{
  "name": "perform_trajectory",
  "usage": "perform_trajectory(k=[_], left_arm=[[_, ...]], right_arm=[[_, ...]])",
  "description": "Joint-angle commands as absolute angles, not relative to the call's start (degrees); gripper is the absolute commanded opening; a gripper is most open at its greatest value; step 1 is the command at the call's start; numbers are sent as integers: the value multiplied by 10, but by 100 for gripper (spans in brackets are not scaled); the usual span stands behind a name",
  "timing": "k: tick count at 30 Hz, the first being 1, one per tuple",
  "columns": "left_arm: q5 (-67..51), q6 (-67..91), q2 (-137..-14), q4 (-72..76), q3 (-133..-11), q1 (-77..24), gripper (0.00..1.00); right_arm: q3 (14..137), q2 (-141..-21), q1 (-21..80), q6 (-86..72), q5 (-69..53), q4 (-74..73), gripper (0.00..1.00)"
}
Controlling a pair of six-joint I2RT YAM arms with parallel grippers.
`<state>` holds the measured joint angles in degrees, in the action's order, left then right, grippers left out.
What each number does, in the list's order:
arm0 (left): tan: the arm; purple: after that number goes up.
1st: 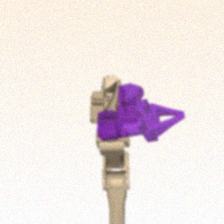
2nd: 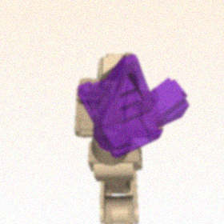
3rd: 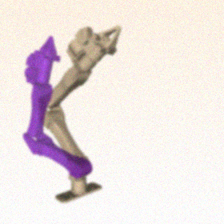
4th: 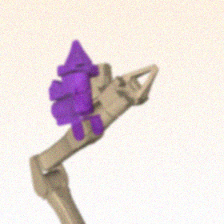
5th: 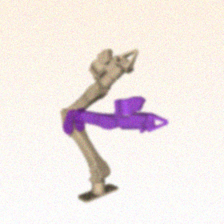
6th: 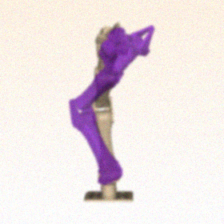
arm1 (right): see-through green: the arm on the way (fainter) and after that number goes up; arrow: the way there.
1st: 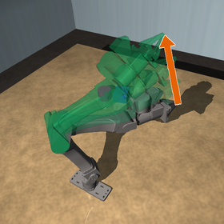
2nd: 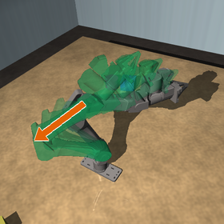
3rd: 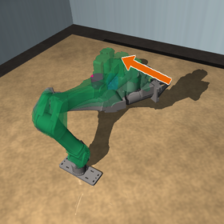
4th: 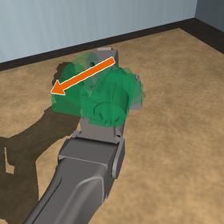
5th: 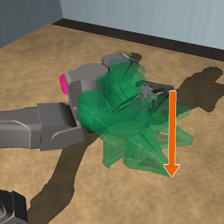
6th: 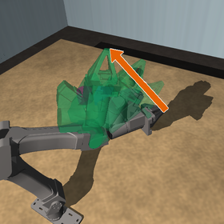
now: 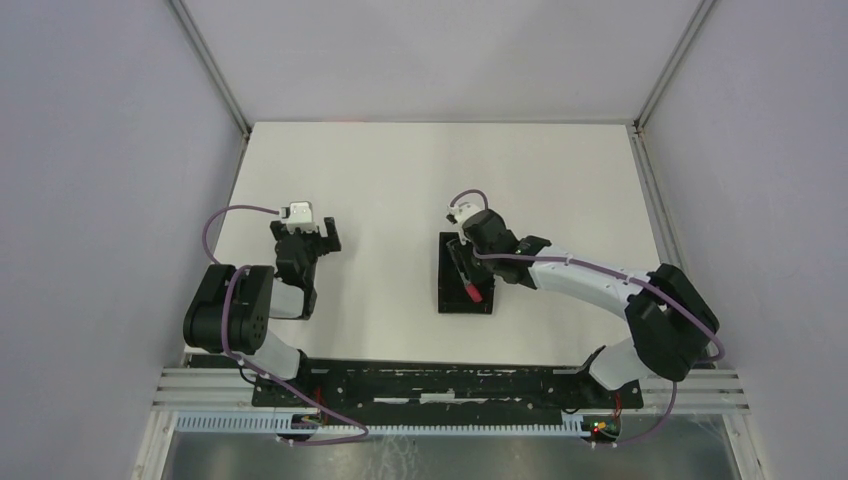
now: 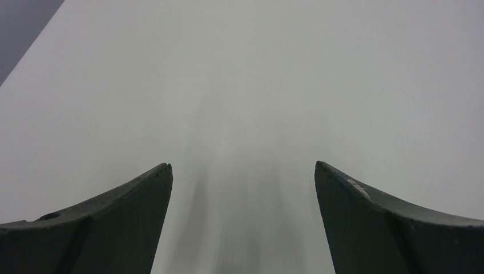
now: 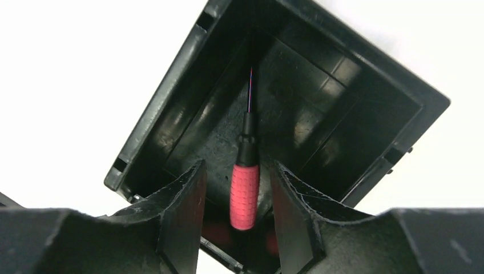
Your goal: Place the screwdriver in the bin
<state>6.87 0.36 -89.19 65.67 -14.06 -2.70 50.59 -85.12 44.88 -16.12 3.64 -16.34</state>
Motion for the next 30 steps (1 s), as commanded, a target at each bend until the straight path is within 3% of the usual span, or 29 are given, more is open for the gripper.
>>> perform_trajectory(k=[1, 8, 9, 10, 11, 12, 17, 24, 30], left_arm=[[64, 12, -882, 672, -142, -25, 100], [64, 12, -882, 672, -142, -25, 100], [64, 12, -882, 672, -142, -25, 100], [64, 12, -882, 672, -142, -25, 100], [64, 12, -882, 672, -142, -25, 100], [64, 12, -882, 672, -142, -25, 100], [64, 12, -882, 672, -142, -25, 100], [64, 13, -882, 672, -142, -25, 100], [64, 12, -882, 672, -142, -25, 100]], right_arm=[[543, -822, 455, -168, 43, -136, 51], [587, -751, 455, -147, 26, -141, 56], [595, -737, 454, -139, 31, -146, 62], [599, -724, 453, -129, 41, -149, 75], [600, -709, 451, -117, 64, -150, 95], [595, -694, 449, -106, 87, -150, 98], [532, -606, 419, -67, 229, -134, 98], [410, -538, 287, -31, 217, -101, 98], [254, -487, 237, -47, 265, 9, 98]])
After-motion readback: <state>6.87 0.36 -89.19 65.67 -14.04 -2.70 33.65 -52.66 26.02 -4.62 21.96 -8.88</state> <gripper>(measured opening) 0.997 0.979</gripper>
